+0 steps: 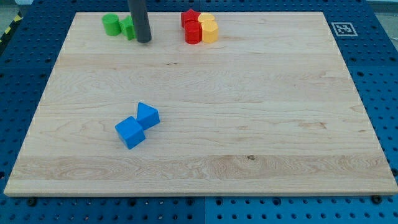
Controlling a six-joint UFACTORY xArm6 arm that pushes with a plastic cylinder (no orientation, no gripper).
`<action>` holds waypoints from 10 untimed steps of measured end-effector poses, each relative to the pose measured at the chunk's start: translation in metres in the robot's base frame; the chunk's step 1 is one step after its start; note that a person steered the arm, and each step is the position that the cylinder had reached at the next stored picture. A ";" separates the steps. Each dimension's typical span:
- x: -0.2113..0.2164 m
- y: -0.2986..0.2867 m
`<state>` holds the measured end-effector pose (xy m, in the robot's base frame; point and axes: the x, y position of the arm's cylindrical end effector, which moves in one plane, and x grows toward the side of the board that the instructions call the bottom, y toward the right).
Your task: Keep arm in between green blocks and blue block
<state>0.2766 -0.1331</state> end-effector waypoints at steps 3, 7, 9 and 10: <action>0.038 0.015; 0.052 0.015; 0.054 0.015; 0.063 0.015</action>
<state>0.3395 -0.1185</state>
